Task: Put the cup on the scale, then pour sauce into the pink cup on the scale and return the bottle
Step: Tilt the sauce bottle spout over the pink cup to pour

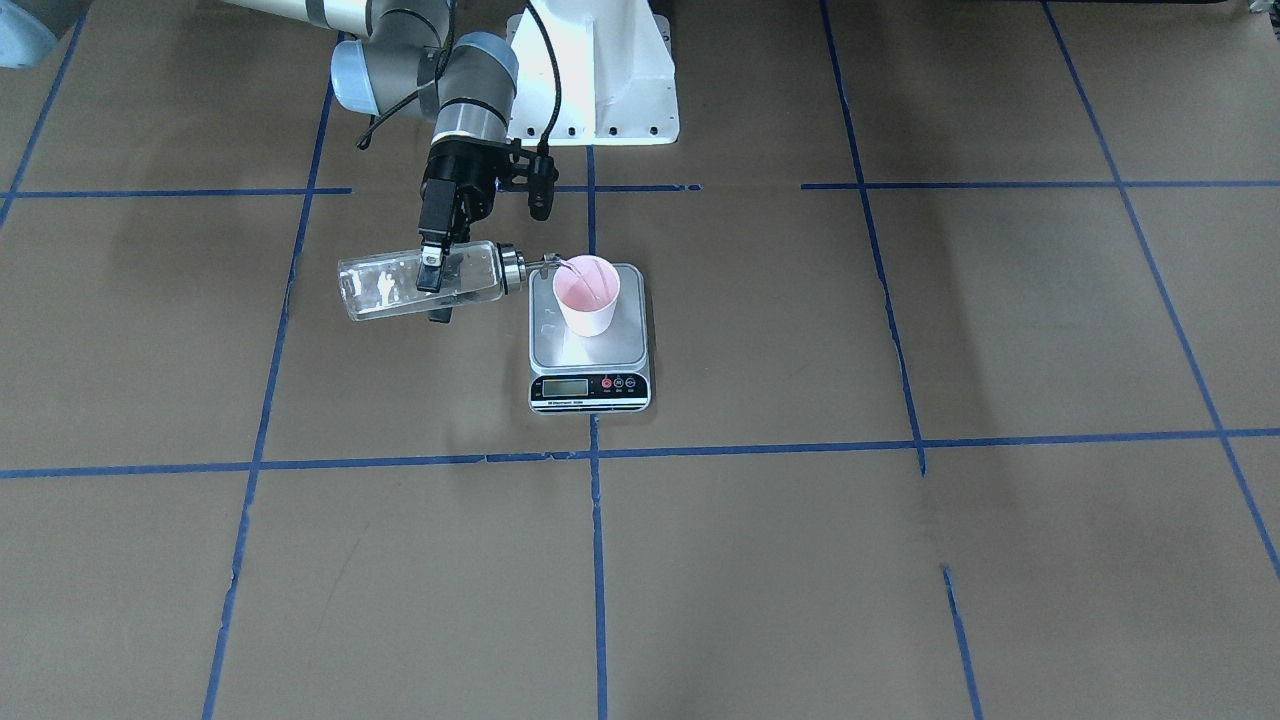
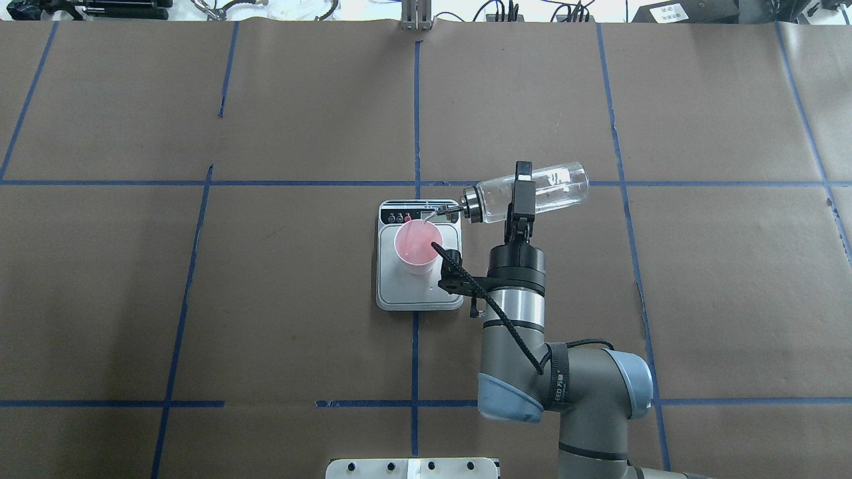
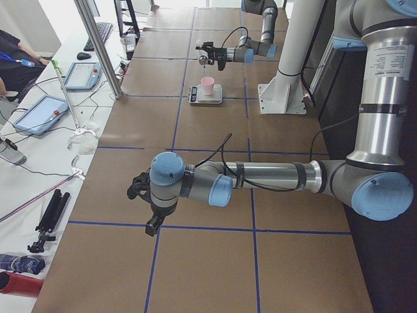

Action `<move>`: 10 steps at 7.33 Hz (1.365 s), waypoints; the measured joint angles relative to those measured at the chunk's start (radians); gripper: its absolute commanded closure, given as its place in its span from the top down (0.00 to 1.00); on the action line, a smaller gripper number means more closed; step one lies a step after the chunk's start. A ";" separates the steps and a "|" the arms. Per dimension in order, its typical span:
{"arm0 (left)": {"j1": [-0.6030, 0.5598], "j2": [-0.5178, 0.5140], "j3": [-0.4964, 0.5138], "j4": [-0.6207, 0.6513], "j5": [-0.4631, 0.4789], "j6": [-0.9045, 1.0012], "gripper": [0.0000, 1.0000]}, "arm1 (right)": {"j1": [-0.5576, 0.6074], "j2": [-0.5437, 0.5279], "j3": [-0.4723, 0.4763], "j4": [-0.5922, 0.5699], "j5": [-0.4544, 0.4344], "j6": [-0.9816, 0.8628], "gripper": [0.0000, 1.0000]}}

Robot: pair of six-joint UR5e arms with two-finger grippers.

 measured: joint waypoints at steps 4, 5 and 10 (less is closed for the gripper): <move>0.000 -0.003 -0.001 0.000 0.000 0.000 1.00 | -0.006 -0.002 0.000 0.003 -0.010 0.001 0.00; 0.000 -0.003 -0.002 0.000 0.000 0.000 1.00 | -0.007 -0.003 0.000 0.006 -0.011 0.005 0.00; 0.000 -0.004 -0.003 0.001 0.000 0.000 1.00 | -0.014 -0.001 0.001 0.018 -0.009 0.018 0.00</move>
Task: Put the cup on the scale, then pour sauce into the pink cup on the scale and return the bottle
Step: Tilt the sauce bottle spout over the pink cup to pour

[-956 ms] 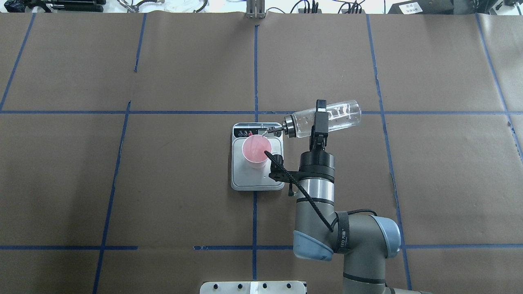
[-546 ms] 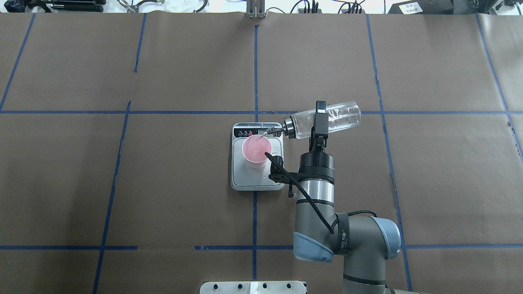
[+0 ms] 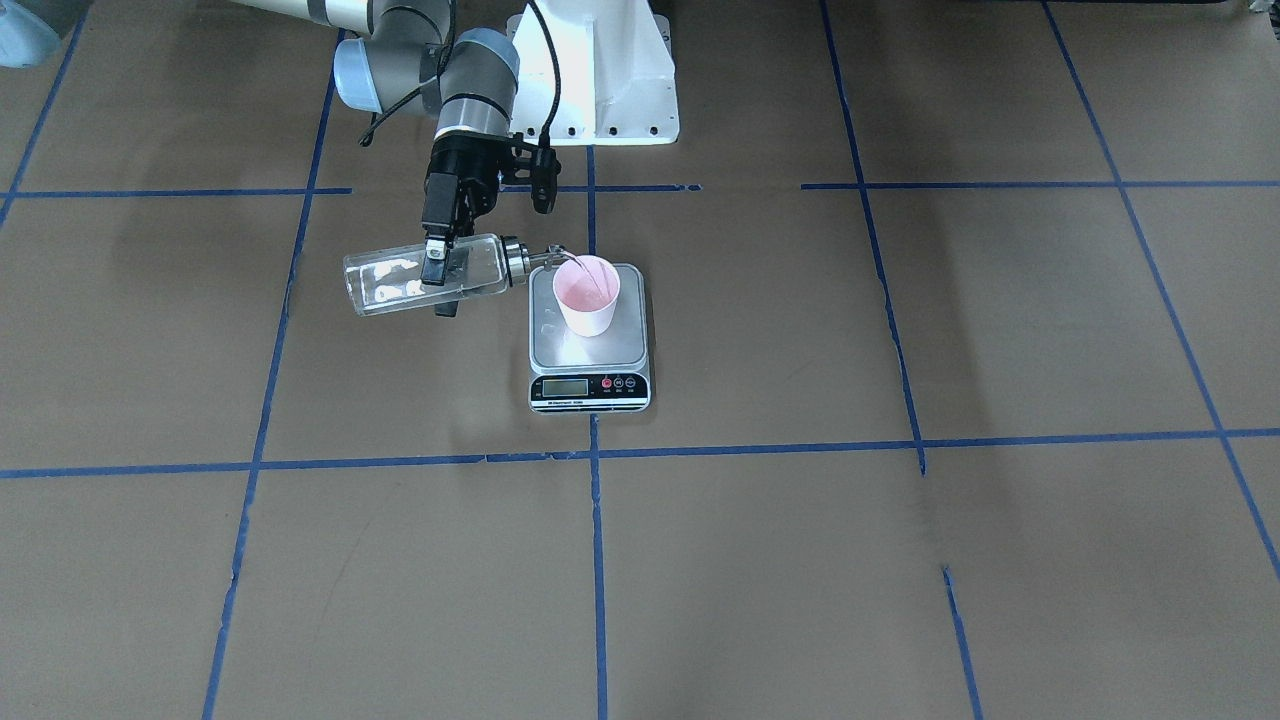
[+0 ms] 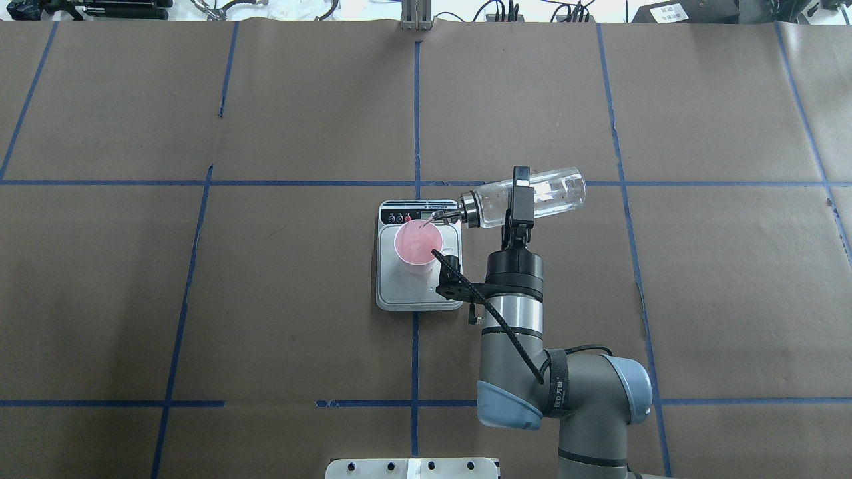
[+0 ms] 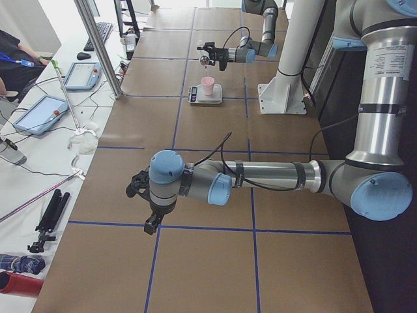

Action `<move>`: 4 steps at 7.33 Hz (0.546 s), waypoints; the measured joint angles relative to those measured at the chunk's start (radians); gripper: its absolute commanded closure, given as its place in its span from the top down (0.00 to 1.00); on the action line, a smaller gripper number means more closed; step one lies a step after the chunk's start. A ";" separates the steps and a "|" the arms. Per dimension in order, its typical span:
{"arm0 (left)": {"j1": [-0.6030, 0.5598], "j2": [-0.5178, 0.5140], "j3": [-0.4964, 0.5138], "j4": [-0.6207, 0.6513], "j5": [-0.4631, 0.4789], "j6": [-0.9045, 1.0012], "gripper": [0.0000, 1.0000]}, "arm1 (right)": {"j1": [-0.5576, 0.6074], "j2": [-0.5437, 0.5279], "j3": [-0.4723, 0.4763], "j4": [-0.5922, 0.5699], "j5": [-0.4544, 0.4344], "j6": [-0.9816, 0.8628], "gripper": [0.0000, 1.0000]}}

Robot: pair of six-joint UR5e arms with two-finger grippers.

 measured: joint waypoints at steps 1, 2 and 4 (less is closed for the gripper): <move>0.000 0.000 -0.001 0.000 0.000 0.000 1.00 | -0.002 0.000 0.000 0.012 0.001 0.000 0.00; 0.000 0.000 -0.002 0.000 0.000 0.000 1.00 | -0.005 0.000 0.000 0.029 0.002 0.001 0.00; 0.000 0.000 -0.003 0.000 0.000 0.000 1.00 | -0.009 -0.002 0.000 0.053 0.005 0.001 0.00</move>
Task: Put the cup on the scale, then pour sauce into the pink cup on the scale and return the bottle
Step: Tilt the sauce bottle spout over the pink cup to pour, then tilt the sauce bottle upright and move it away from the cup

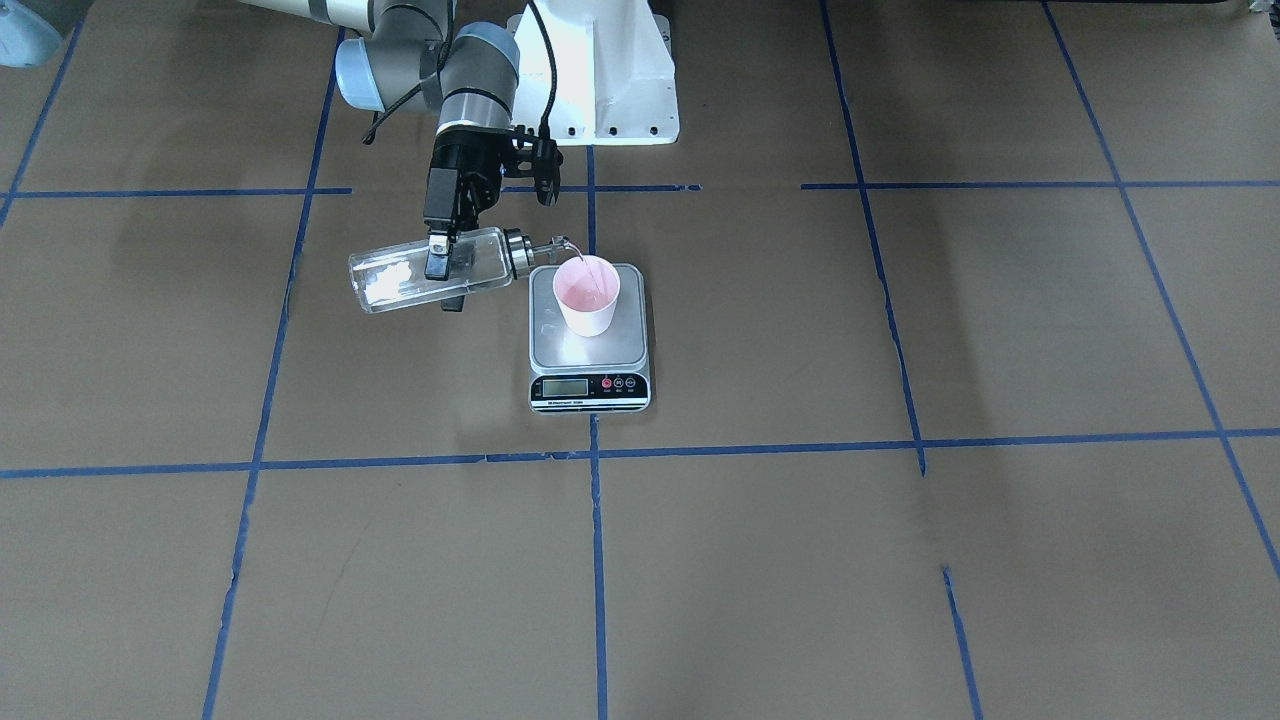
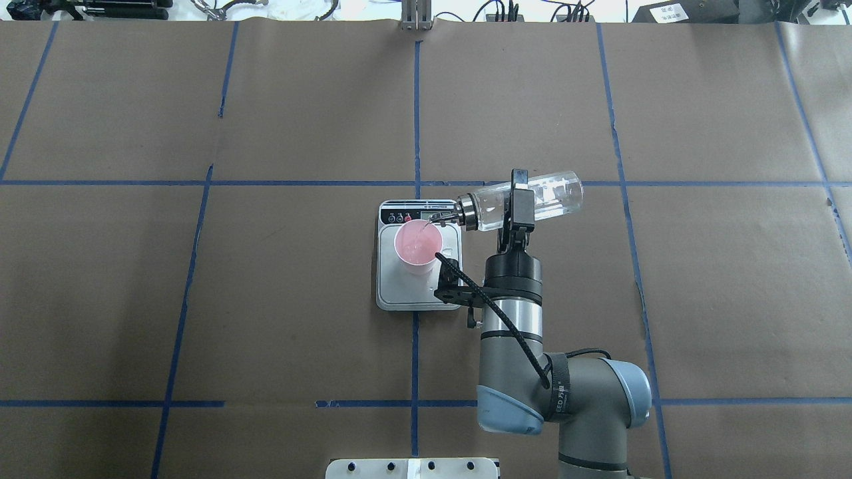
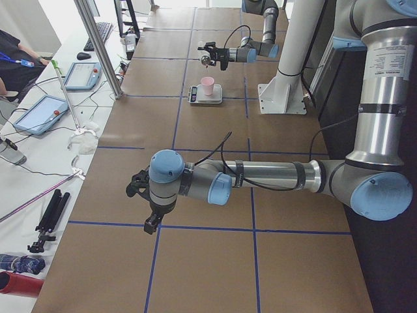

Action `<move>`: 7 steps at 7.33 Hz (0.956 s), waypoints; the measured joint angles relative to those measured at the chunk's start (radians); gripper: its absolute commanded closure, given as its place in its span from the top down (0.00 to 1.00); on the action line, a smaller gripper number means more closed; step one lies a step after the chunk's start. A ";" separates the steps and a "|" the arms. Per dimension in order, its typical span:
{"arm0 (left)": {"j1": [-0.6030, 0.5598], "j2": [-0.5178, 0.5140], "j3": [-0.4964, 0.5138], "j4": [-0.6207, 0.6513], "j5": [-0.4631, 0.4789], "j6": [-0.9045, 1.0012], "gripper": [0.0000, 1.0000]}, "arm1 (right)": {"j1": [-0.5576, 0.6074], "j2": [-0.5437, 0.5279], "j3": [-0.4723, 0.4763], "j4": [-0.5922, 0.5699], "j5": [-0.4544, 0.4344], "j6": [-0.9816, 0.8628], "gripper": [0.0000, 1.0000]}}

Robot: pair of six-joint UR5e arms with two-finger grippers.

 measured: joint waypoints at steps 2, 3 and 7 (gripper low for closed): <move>0.000 0.000 -0.001 0.000 0.000 0.000 1.00 | -0.004 -0.001 0.003 0.018 0.002 0.002 0.00; 0.000 0.000 -0.001 0.001 0.000 0.000 1.00 | -0.006 -0.001 0.004 0.020 0.004 0.021 0.00; 0.000 0.000 -0.002 0.000 0.001 -0.001 1.00 | -0.012 -0.002 0.039 0.023 0.055 0.193 0.00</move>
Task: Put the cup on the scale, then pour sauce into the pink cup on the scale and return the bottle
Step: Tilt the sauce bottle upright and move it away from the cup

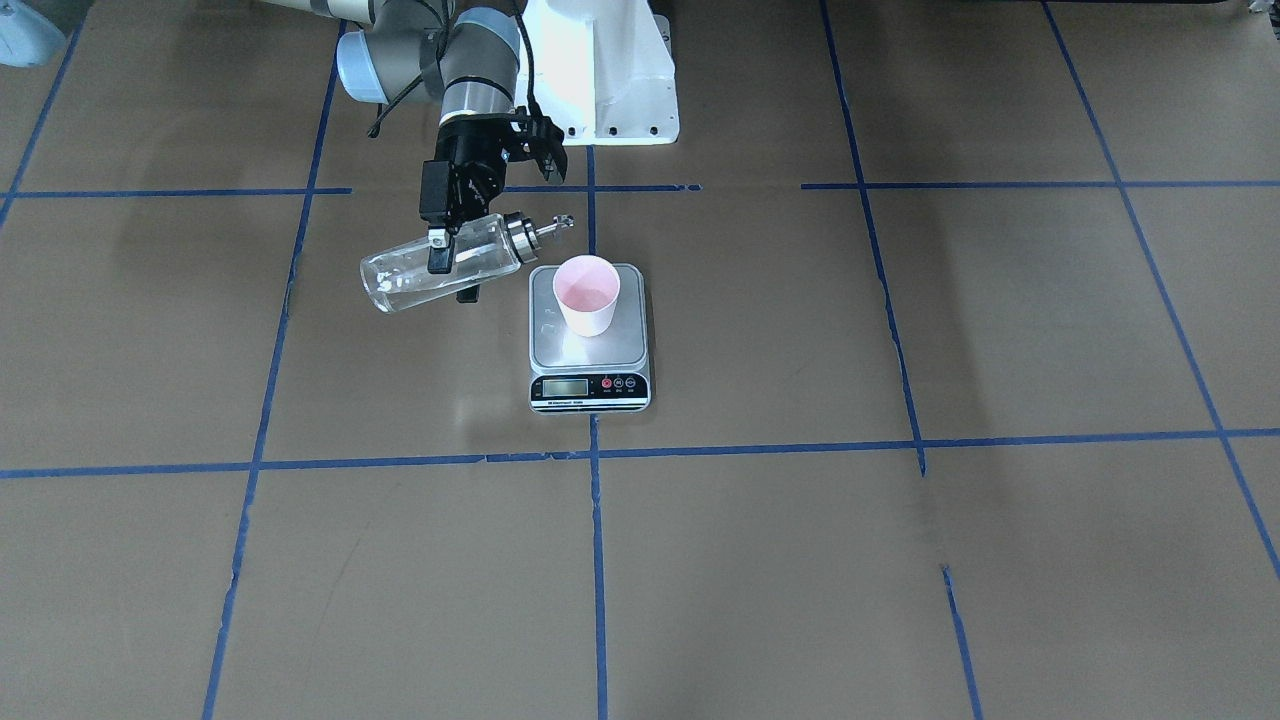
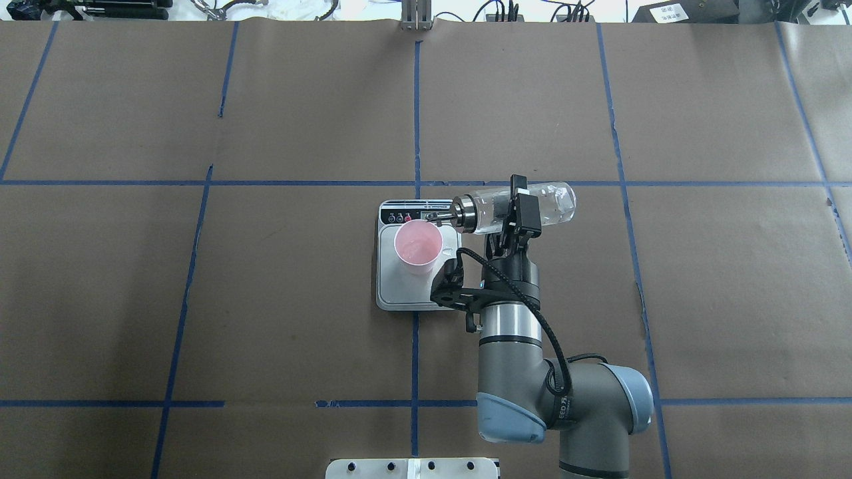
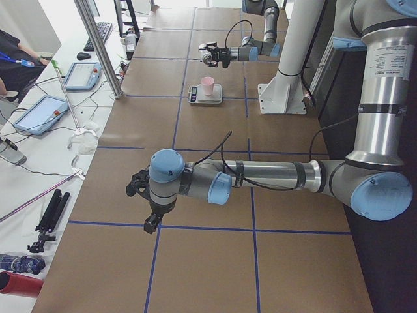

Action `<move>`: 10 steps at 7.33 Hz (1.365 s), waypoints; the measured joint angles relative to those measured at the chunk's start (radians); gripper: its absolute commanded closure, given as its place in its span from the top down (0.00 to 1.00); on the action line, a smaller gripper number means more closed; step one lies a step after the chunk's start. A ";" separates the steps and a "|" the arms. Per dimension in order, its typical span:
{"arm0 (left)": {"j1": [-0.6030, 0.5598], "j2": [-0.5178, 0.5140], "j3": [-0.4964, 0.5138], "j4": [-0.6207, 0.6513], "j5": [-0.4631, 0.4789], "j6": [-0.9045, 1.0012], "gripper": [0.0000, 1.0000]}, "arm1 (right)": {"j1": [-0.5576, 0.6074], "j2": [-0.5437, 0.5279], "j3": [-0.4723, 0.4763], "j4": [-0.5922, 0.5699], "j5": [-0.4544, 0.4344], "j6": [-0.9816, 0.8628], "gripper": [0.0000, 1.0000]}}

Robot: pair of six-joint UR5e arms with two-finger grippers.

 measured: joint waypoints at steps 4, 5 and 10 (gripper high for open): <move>0.000 -0.002 -0.002 0.000 0.000 -0.001 1.00 | 0.010 -0.009 0.079 0.000 0.069 0.183 0.00; 0.000 -0.002 -0.002 0.000 0.000 -0.001 1.00 | 0.015 -0.012 0.084 0.000 0.105 0.314 0.00; 0.000 -0.003 -0.007 0.000 -0.001 -0.001 1.00 | 0.113 -0.081 0.152 0.000 0.393 0.788 0.00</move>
